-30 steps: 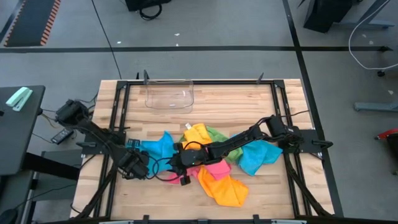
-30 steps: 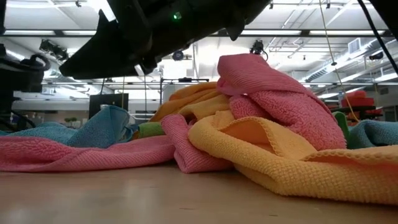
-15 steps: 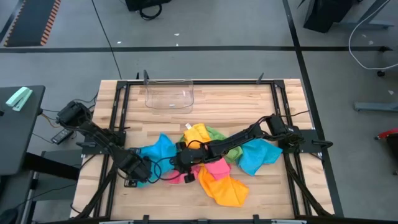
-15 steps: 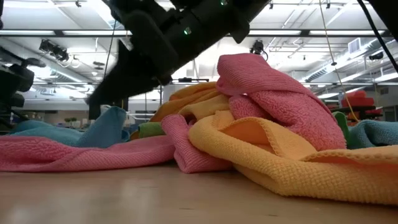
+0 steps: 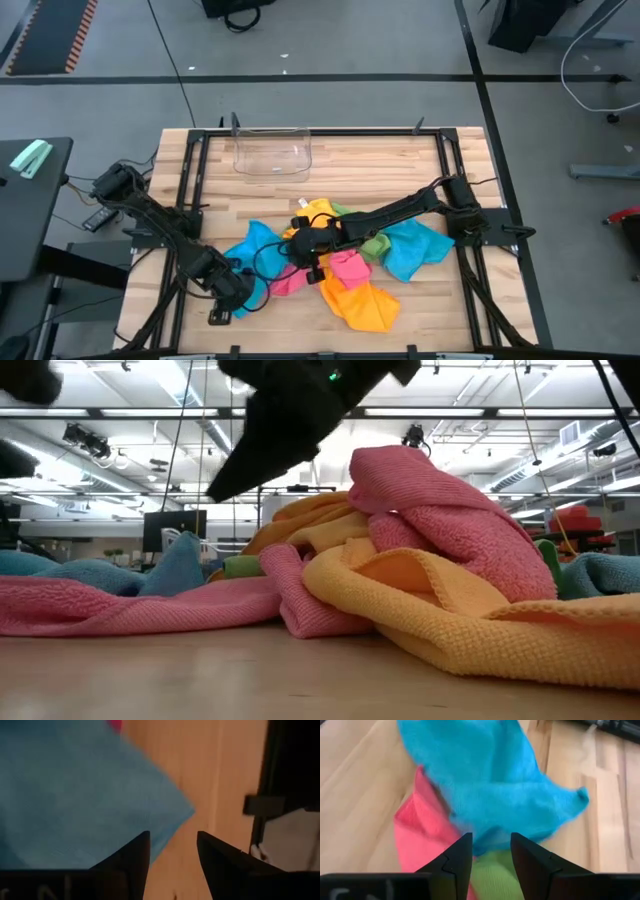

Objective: Fold microfiber towels
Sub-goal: Fold the left blue microfiber towel

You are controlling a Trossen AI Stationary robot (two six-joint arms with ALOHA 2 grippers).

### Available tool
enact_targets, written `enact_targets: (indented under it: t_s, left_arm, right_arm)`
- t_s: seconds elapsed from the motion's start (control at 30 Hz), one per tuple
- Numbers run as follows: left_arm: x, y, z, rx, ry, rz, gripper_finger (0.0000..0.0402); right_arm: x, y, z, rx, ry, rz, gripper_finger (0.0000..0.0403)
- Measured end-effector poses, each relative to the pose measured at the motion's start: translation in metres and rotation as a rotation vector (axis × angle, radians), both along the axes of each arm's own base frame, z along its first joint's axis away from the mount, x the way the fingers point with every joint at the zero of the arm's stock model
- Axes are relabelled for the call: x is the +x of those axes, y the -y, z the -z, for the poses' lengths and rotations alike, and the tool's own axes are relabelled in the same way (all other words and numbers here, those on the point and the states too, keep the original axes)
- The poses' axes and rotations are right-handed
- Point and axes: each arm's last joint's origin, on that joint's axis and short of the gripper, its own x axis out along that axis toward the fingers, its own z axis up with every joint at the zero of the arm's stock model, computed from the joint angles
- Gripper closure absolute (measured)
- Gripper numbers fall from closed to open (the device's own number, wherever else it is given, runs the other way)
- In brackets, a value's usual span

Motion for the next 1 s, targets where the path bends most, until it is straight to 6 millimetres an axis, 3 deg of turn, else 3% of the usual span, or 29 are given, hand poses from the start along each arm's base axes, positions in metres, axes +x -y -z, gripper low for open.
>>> enact_targets:
  t_s: [0.17, 0.3, 0.73, 1.0]
  left_arm:
    - [0.005, 0.004, -0.023, 0.112, 0.099, -0.006, 0.023]
    - [0.0, 0.006, -0.026, 0.192, 0.127, -0.002, 0.023]
    - [-0.025, 0.002, -0.02, 0.369, -0.006, 0.063, 0.023]
    - [-0.033, 0.02, 0.005, 0.443, -0.091, 0.18, 0.023]
  right_arm:
    - [-0.004, -0.003, -0.009, 0.0, 0.014, -0.012, 0.026]
    - [-0.006, -0.008, -0.007, 0.005, -0.007, -0.035, 0.026]
    - [-0.013, -0.036, -0.007, 0.005, -0.006, -0.104, 0.026]
    - [-0.015, -0.038, 0.001, 0.018, -0.001, -0.097, 0.026]
